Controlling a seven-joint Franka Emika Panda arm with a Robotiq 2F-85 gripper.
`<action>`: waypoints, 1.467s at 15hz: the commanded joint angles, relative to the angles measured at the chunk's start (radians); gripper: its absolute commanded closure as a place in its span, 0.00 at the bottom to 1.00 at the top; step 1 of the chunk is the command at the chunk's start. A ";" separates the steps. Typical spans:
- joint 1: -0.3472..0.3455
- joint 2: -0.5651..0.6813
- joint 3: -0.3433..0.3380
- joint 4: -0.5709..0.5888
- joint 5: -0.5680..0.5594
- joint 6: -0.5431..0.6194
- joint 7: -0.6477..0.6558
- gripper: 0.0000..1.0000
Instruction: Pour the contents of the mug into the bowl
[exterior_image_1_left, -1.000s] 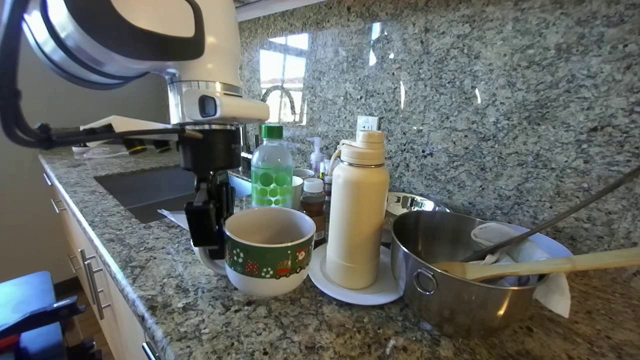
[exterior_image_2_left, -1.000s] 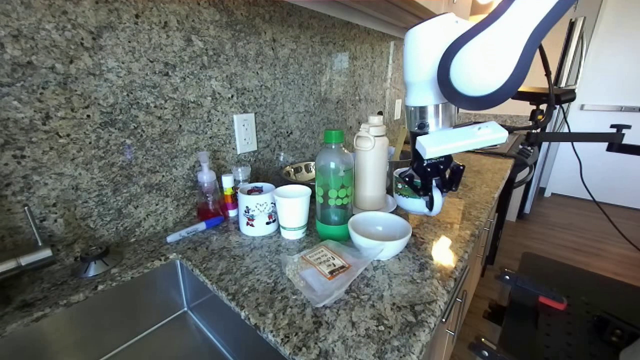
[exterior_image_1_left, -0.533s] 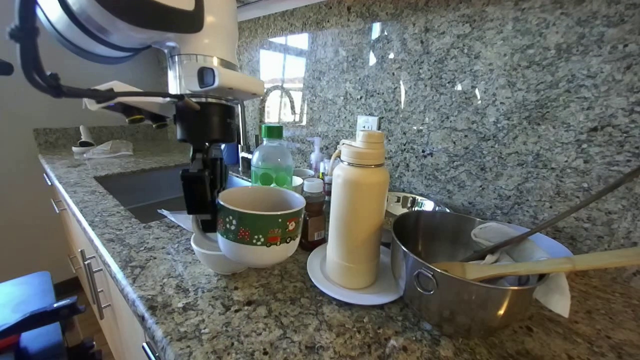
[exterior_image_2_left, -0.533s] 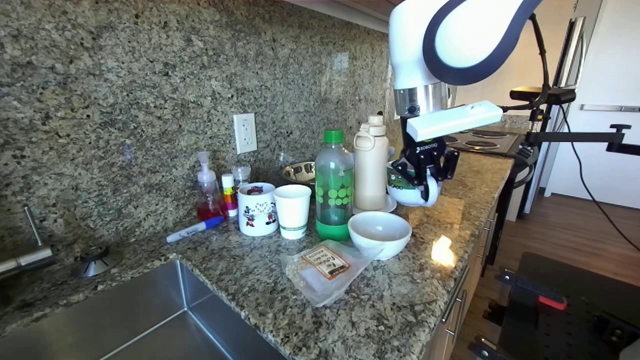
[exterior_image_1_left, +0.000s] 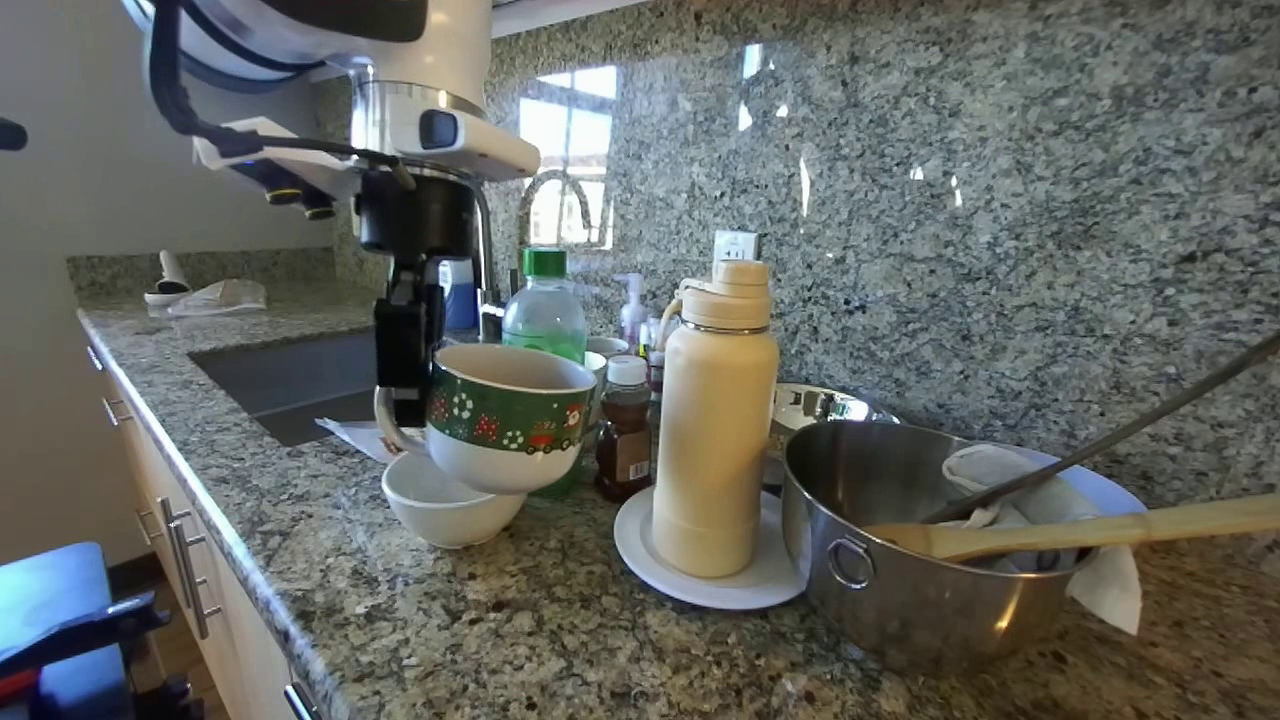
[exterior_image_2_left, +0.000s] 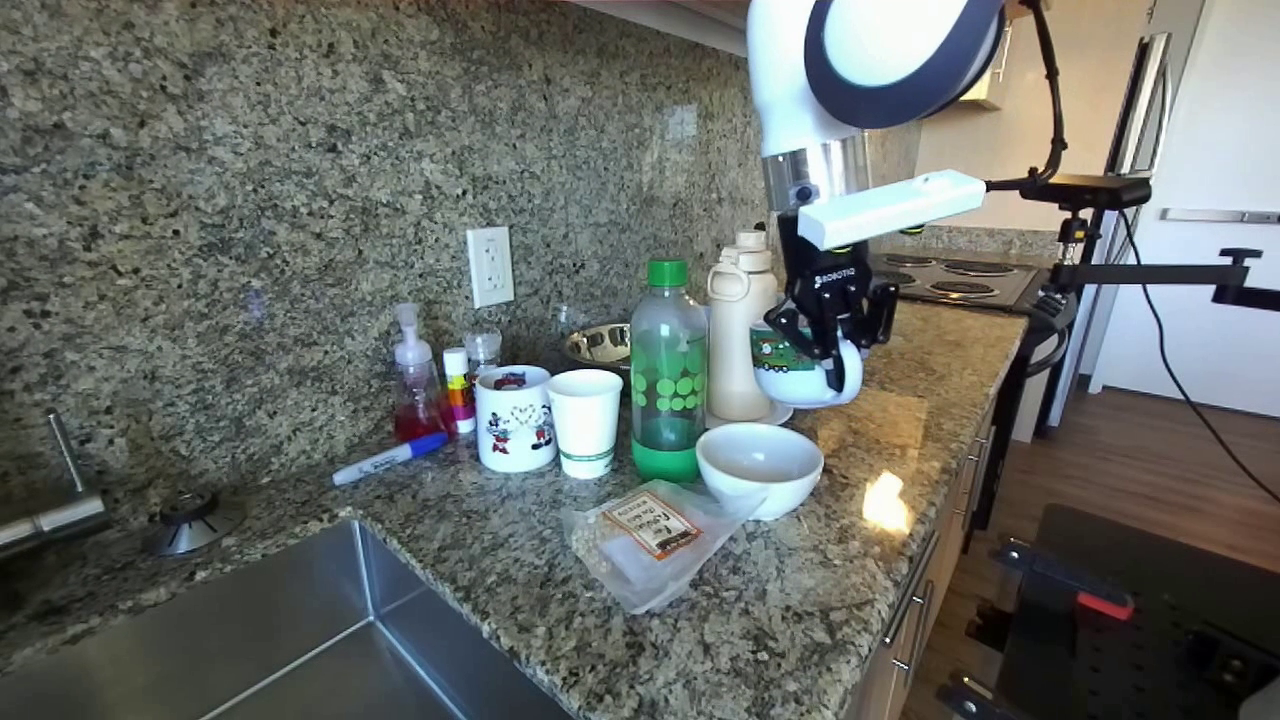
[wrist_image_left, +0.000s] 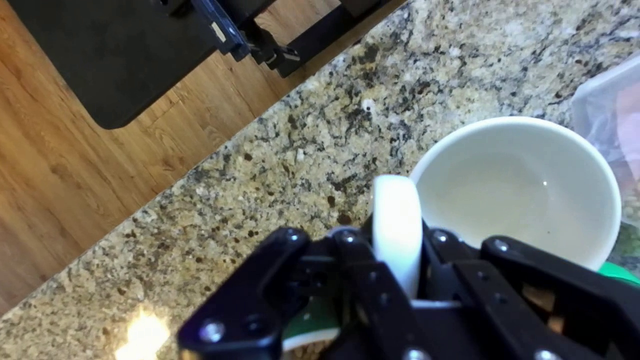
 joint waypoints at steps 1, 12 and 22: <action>0.015 0.022 0.010 0.071 0.040 -0.087 -0.062 0.98; 0.063 0.156 0.028 0.180 0.014 -0.290 -0.059 0.98; 0.125 0.218 0.045 0.306 -0.006 -0.520 -0.056 0.98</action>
